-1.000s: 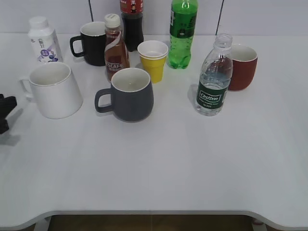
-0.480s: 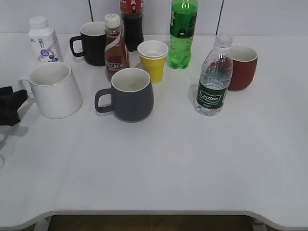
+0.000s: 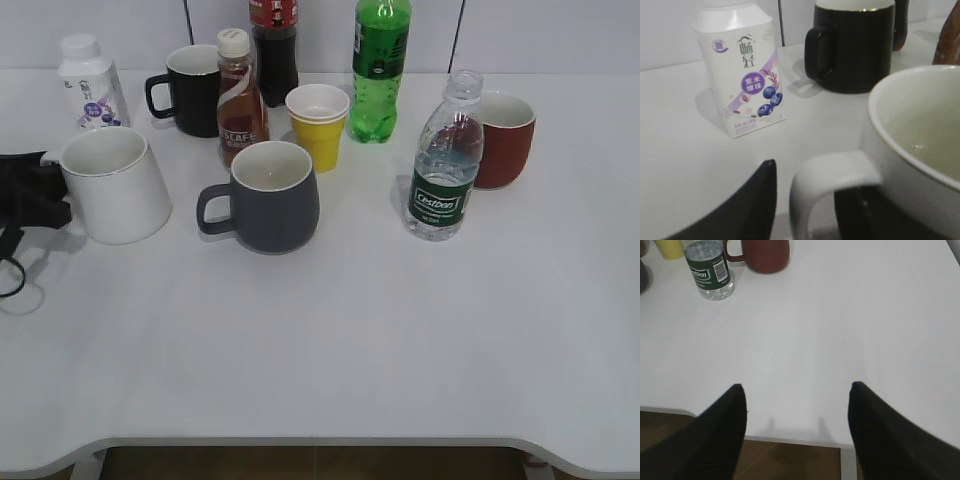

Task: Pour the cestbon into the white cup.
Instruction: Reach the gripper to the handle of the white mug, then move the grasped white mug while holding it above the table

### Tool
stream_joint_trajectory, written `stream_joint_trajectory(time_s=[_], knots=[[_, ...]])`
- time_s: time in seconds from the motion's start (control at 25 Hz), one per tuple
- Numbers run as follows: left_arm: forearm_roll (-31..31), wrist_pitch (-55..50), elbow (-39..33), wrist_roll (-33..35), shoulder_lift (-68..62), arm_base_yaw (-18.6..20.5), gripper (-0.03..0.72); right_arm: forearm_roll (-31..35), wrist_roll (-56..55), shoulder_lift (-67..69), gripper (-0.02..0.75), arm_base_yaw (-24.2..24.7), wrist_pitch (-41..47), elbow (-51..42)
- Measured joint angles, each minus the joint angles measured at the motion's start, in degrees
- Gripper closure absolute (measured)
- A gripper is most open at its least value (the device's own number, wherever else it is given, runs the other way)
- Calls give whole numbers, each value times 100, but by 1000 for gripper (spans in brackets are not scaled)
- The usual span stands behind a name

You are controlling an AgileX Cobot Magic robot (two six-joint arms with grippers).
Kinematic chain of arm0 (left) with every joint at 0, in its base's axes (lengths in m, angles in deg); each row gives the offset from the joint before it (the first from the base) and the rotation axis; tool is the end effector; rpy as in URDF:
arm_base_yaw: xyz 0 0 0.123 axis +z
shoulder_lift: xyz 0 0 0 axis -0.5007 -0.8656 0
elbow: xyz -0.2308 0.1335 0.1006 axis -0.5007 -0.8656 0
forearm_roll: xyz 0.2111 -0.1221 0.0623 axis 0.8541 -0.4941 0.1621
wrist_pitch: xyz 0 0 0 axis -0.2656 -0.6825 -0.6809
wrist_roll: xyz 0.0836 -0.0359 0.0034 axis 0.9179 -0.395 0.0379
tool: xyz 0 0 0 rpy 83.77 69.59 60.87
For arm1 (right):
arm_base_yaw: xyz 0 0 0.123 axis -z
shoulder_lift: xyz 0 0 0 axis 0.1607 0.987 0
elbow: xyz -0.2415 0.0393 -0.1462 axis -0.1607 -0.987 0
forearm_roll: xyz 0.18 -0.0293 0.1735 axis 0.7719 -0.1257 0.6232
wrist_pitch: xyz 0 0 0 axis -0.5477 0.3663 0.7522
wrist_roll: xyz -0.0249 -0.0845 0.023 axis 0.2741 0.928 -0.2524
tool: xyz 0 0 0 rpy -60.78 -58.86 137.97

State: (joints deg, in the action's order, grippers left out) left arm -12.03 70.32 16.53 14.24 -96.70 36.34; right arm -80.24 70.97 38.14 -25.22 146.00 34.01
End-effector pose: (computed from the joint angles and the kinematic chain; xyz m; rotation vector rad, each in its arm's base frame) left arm 0.3152 -0.0070 0.1261 0.3644 1.7641 -0.2479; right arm -0.0037 -0.0098 0.2807 -0.1377 2.0034 0.1390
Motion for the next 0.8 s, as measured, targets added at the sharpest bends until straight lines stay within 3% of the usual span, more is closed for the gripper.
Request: stream_joint_trajectory(time_s=[0.08,0.24,0.4,0.6,0.8], knots=[[-2,-161,166,0,-85,-58,418,0,0,0,265,0,0,0],[5,-223,366,30,-221,-77,633,0,0,0,267,0,0,0],[74,-96,372,68,-230,-77,651,79,99,0,268,0,-241,71],[277,-268,361,57,162,-77,654,-160,596,568,268,0,-2556,132],[570,-320,361,-350,822,-77,655,-262,993,2407,268,0,-5189,137]])
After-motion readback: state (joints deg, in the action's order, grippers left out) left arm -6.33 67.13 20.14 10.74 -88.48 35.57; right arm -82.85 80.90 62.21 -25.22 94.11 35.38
